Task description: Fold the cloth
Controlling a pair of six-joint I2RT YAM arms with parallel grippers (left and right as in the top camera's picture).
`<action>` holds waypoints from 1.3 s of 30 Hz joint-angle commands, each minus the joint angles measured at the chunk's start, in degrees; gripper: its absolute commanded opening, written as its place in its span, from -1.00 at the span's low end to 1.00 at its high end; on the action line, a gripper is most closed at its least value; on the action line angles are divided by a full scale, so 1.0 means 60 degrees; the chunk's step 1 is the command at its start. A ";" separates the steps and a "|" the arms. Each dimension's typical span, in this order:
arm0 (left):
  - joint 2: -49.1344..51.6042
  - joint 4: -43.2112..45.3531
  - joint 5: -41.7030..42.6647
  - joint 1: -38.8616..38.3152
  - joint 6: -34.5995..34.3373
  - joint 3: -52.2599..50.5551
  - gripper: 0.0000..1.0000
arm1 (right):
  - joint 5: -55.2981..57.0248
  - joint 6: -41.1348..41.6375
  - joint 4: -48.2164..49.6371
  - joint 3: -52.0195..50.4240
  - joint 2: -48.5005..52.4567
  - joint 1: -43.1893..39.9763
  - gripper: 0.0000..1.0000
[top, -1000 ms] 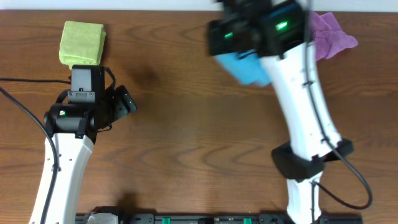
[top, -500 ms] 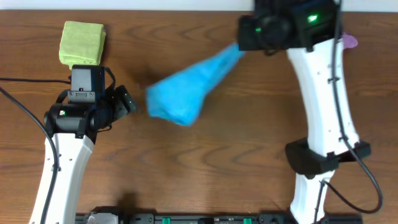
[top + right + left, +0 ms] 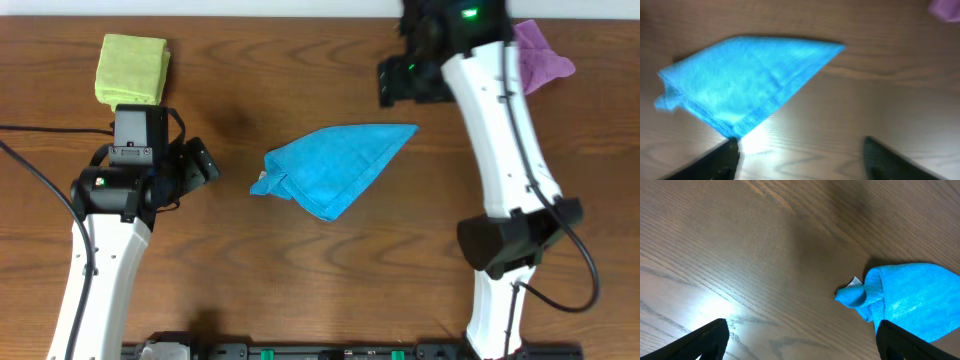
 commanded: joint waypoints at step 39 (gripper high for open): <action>-0.0015 -0.0011 0.1115 0.1960 0.0780 0.0113 0.90 | 0.0495 -0.2084 0.5923 -0.7570 0.0062 0.3861 -0.17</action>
